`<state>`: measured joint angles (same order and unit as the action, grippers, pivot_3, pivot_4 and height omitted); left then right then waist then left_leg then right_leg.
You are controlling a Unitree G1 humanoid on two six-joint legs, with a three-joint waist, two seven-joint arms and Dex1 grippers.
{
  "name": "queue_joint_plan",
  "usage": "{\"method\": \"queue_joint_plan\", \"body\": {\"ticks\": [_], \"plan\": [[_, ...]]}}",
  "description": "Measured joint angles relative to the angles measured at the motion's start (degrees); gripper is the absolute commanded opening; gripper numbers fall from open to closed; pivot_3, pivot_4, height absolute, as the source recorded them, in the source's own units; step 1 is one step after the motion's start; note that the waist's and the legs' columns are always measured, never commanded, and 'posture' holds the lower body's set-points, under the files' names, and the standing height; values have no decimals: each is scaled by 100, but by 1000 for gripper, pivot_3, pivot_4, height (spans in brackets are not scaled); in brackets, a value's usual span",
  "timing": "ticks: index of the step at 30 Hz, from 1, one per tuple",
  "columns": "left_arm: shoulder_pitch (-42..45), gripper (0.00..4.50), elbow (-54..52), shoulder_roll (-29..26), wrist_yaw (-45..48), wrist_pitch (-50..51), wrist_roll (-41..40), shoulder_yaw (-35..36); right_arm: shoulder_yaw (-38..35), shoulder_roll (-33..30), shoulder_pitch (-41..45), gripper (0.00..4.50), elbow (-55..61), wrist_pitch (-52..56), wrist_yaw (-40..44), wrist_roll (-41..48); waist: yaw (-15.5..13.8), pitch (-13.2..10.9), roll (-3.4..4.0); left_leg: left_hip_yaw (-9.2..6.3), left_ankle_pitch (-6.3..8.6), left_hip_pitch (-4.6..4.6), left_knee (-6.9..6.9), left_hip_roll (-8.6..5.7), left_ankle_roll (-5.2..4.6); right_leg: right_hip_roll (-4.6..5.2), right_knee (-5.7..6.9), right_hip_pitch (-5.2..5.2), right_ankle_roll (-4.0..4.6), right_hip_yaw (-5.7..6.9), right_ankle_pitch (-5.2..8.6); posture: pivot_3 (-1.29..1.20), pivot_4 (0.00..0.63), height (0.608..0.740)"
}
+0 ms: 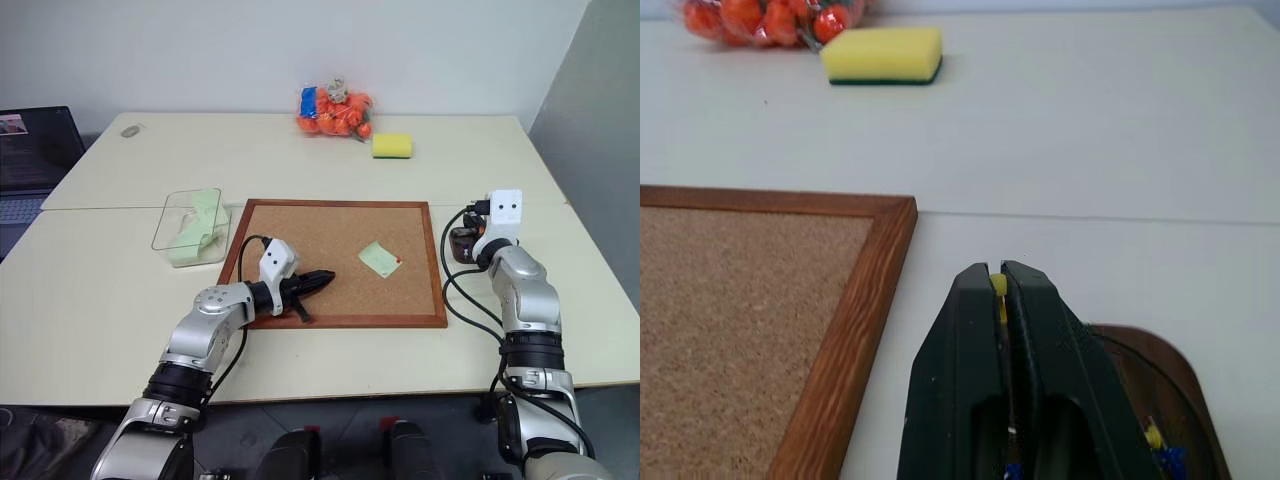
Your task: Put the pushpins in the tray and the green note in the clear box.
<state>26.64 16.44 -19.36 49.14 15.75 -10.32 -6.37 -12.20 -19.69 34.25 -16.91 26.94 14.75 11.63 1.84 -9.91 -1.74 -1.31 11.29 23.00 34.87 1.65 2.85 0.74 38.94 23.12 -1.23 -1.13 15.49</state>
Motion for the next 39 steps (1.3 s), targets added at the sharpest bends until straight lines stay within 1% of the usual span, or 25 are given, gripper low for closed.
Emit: {"method": "queue_joint_plan", "body": {"ticks": [5,6,8,9,10,17,18,19,26,27,33,37,39], "plan": [[10,0,11,0,16,0,2,-7,-25,-16,1,31,-297,34,-208,2,-1,0,0,0,0,0,0,0,0,0,-1,0,0,0,0,0,150,740],[9,0,9,0,19,0,2,-8,-30,-35,2,408,-403,13,-256,-25,0,0,0,0,0,1,0,0,0,0,-2,0,0,0,0,0,150,740],[6,0,7,-3,20,0,2,-6,-76,-57,1,717,-612,-34,-324,-34,0,0,0,1,0,0,-1,0,0,0,-2,0,0,0,0,0,150,740],[2,0,3,-4,20,0,2,-5,-113,-58,2,990,-664,-51,-354,-32,0,0,0,0,0,0,-1,0,0,0,-2,0,0,0,0,0,150,740],[-1,0,1,-5,20,1,2,-5,-129,-61,8,1124,-710,-82,-363,-31,0,0,1,0,0,0,-1,1,0,0,-2,0,0,0,0,0,150,740],[-4,0,-9,-9,20,10,0,-3,-172,-75,179,2538,-1175,-320,-459,-32,1,0,1,0,0,0,-1,0,0,0,-2,0,0,0,0,0,150,740],[-5,0,-10,-9,20,11,0,-3,-172,-79,196,2681,-1224,-347,-464,-32,1,0,1,0,0,0,-1,0,0,-1,-2,0,0,0,0,0,150,740],[-7,0,-13,-9,20,12,0,-3,-173,-81,212,2943,-1258,-370,-466,-32,1,0,1,1,0,0,-1,0,0,0,-2,0,0,0,0,0,150,740],[-16,0,-27,-9,18,13,1,-1,-172,-121,250,4231,-1334,-491,-471,-40,1,0,1,1,0,0,-2,1,0,-1,-3,0,0,0,0,0,150,740],[-16,0,-27,-9,18,13,0,-1,-170,-121,250,4483,-1343,-502,-471,-43,1,0,1,1,0,0,-2,1,0,-1,-3,0,0,0,1,0,150,740],[-13,0,-29,-7,18,13,0,-1,-122,-151,207,4483,-1251,-519,-327,-36,1,-1,2,0,0,2,-2,1,0,0,-4,0,0,0,1,0,150,740],[-15,0,-42,-4,25,18,-2,-7,354,-459,-360,4483,-80,-526,635,20,0,0,4,-2,0,4,-2,1,-1,-2,-7,0,-1,2,1,0,150,740],[-34,0,-56,-15,28,21,-2,-5,528,-560,-682,4483,495,-486,1157,203,0,0,4,-3,0,3,-2,2,-1,-2,-7,-1,-1,3,2,0,150,740]]}}
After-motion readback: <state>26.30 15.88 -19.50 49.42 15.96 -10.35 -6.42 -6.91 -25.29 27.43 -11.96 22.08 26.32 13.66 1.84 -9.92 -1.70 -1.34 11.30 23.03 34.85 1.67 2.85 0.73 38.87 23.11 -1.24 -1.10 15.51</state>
